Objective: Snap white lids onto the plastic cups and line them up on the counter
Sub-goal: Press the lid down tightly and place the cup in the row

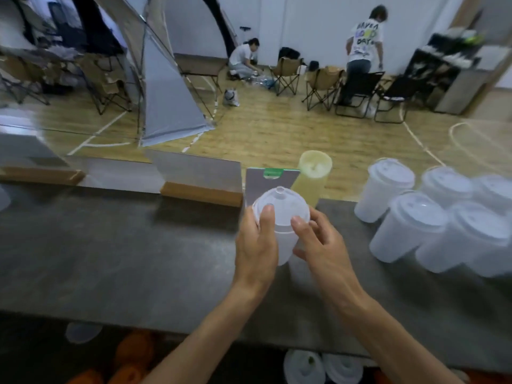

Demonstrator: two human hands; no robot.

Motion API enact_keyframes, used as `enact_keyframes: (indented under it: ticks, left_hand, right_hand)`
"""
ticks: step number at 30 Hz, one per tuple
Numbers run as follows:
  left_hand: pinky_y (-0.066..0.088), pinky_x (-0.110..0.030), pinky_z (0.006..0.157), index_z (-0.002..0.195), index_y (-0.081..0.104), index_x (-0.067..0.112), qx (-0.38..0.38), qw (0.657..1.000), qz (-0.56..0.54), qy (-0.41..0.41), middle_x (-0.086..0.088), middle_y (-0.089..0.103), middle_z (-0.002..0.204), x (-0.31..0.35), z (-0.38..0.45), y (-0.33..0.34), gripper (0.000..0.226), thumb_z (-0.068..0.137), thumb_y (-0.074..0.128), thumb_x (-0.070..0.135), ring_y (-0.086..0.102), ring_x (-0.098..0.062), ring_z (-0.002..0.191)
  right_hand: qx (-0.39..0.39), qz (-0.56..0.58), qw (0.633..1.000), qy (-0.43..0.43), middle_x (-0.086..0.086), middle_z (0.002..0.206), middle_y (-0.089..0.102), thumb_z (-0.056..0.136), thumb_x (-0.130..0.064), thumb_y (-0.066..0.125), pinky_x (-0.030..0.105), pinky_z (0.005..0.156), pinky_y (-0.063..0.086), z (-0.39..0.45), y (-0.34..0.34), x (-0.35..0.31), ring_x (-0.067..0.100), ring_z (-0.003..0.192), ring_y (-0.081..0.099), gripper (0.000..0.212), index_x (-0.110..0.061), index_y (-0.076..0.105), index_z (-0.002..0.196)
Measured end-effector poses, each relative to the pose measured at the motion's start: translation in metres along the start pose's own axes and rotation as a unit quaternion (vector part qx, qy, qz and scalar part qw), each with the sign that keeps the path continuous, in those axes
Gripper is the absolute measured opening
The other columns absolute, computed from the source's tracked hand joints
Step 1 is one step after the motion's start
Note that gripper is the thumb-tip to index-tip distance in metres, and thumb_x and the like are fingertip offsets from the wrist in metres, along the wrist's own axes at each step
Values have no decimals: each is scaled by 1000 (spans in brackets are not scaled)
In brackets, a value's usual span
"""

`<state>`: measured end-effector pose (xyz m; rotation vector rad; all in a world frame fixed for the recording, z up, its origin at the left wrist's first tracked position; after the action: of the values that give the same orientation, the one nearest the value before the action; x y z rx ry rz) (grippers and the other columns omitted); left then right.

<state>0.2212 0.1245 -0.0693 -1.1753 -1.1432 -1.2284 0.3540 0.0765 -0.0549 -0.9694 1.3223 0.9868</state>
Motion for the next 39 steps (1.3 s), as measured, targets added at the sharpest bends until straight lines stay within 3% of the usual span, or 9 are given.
enact_keyframes:
  ticks: [2, 5, 11, 16, 19, 25, 28, 33, 39]
  left_hand:
    - [53, -30, 88, 123, 57, 28, -33, 999, -2, -5, 7, 66, 117, 0, -12, 34, 49, 91, 36, 59, 64, -8, 106]
    - [51, -43, 94, 122, 56, 24, -60, 998, 17, -14, 2, 64, 118, -1, -24, 66, 52, 90, 35, 59, 62, -15, 108]
    - [43, -15, 65, 119, 53, 27, -77, 996, 43, -15, 5, 62, 112, -10, -33, 85, 50, 88, 33, 60, 61, -7, 97]
    - [45, -10, 58, 115, 54, 24, -78, 997, 21, -17, 6, 64, 106, -12, -32, 88, 48, 85, 40, 59, 63, -11, 93]
    - [48, -15, 60, 112, 55, 23, -88, 996, 4, -20, 5, 66, 104, -14, -28, 90, 54, 79, 44, 65, 65, -11, 90]
    - [57, -32, 71, 114, 57, 23, -99, 995, -22, -18, 1, 67, 109, -17, -22, 94, 60, 74, 48, 67, 68, -15, 95]
    - [57, -44, 85, 121, 58, 24, -111, 993, -44, -15, -1, 68, 116, -19, -22, 99, 58, 79, 49, 63, 68, -19, 103]
    - [54, -51, 93, 124, 58, 22, -90, 994, -61, -5, -4, 67, 118, -15, -24, 101, 58, 82, 47, 60, 67, -22, 108]
    - [55, -50, 92, 124, 60, 18, -70, 996, -62, -1, -2, 69, 116, -14, -26, 100, 57, 85, 46, 57, 67, -20, 106]
  right_hand:
    - [36, 1, 999, 10, -14, 108, 75, 96, -34, 63, 25, 80, 59, -9, -36, 4, 6, 102, 71, 24, -36, 64, 120]
    - [68, -5, 997, 27, -13, 111, 73, 97, -37, 62, 27, 86, 57, -19, -69, 11, 5, 104, 69, 24, -40, 62, 120]
    - [86, 12, 995, 41, -8, 116, 71, 98, -32, 62, 42, 98, 56, -29, -88, 20, 9, 109, 68, 26, -33, 61, 124]
    - [80, 16, 996, 41, -11, 112, 71, 96, -34, 63, 26, 85, 59, -27, -92, 28, 2, 101, 69, 23, -36, 60, 119]
    - [96, 10, 994, 53, -10, 106, 73, 97, -37, 62, 13, 67, 54, -16, -99, 31, -3, 90, 70, 20, -29, 62, 115]
    - [88, -11, 988, 123, -4, 88, 79, 90, -50, 60, 37, 81, 57, 28, -99, 25, 14, 85, 73, 35, -19, 76, 94]
    - [85, -12, 985, 147, -1, 93, 78, 87, -49, 62, 39, 82, 58, 38, -99, 32, 20, 93, 73, 33, -19, 73, 99]
    - [93, -10, 986, 140, 2, 96, 74, 90, -47, 64, 29, 62, 53, 36, -99, 35, 18, 88, 70, 31, -19, 68, 101]
    - [43, 96, 987, 125, 7, 107, 78, 101, -32, 57, 34, 83, 60, 24, -98, 35, 22, 101, 74, 29, -11, 71, 116]
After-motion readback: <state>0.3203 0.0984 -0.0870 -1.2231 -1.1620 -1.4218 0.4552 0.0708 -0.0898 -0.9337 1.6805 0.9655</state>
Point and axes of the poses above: each hand's wrist, its own z-axis towards the middle knuckle, its own y-axis out of the palm, x = y × z, the point moved 10 cm from there along z, towards the middle knuckle
